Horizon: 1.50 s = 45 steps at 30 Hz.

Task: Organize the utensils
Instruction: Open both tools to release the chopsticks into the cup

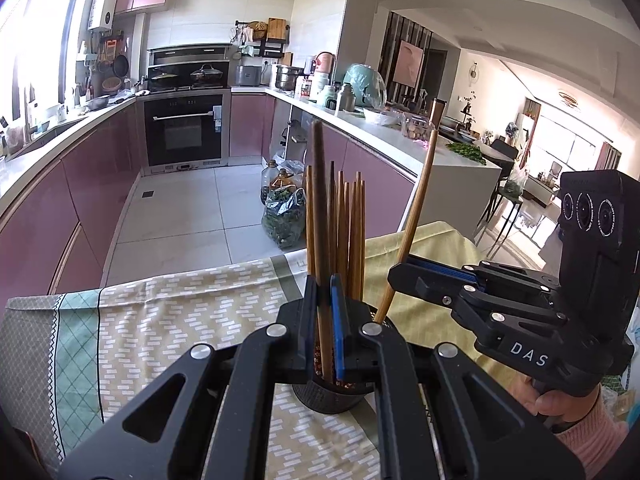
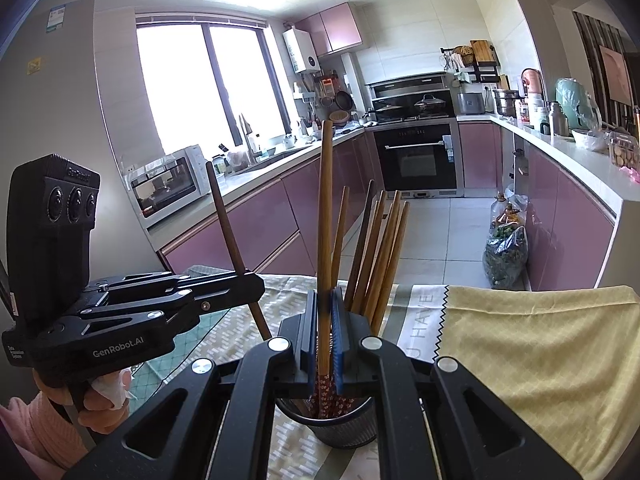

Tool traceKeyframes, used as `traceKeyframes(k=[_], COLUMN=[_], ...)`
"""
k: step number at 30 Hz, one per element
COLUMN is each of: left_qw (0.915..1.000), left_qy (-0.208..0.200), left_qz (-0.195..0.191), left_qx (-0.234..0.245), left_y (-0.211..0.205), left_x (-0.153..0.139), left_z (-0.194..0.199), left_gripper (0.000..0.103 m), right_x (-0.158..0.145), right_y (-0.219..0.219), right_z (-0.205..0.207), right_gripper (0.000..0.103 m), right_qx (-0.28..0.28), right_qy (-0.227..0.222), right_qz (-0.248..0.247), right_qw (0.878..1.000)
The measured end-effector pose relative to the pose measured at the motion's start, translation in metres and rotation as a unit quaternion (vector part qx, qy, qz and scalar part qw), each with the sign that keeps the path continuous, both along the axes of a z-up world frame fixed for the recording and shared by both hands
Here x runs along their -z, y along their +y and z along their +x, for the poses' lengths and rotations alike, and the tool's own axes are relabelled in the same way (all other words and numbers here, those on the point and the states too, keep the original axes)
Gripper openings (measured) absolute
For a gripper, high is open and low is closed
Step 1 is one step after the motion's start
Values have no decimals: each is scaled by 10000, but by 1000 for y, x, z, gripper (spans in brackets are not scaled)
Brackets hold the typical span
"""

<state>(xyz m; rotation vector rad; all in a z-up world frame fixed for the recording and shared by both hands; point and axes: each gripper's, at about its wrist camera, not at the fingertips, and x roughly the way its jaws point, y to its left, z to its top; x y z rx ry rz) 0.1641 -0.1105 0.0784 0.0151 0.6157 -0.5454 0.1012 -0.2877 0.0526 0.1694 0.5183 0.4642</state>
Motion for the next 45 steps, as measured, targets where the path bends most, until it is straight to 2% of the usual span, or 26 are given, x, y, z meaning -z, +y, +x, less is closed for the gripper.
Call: traceKeyframes(k=[15, 39, 45], left_qw=[10000, 9998, 9994], left_qy=[66, 191, 327], left_qz=[40, 38, 88], left_qx=[-28, -95, -106], left_y=[-11, -9, -12], left_x=[11, 26, 36], left_z=[19, 39, 44], left_gripper=[7, 8, 11], right_x=[14, 24, 29], right_y=[1, -1, -5], right_z=[14, 22, 26], right_gripper=[6, 6, 12], right_qx=[25, 79, 151], right_qy=[237, 307, 382], right_qz=[-11, 22, 82], right_qw=[9997, 9995, 9991])
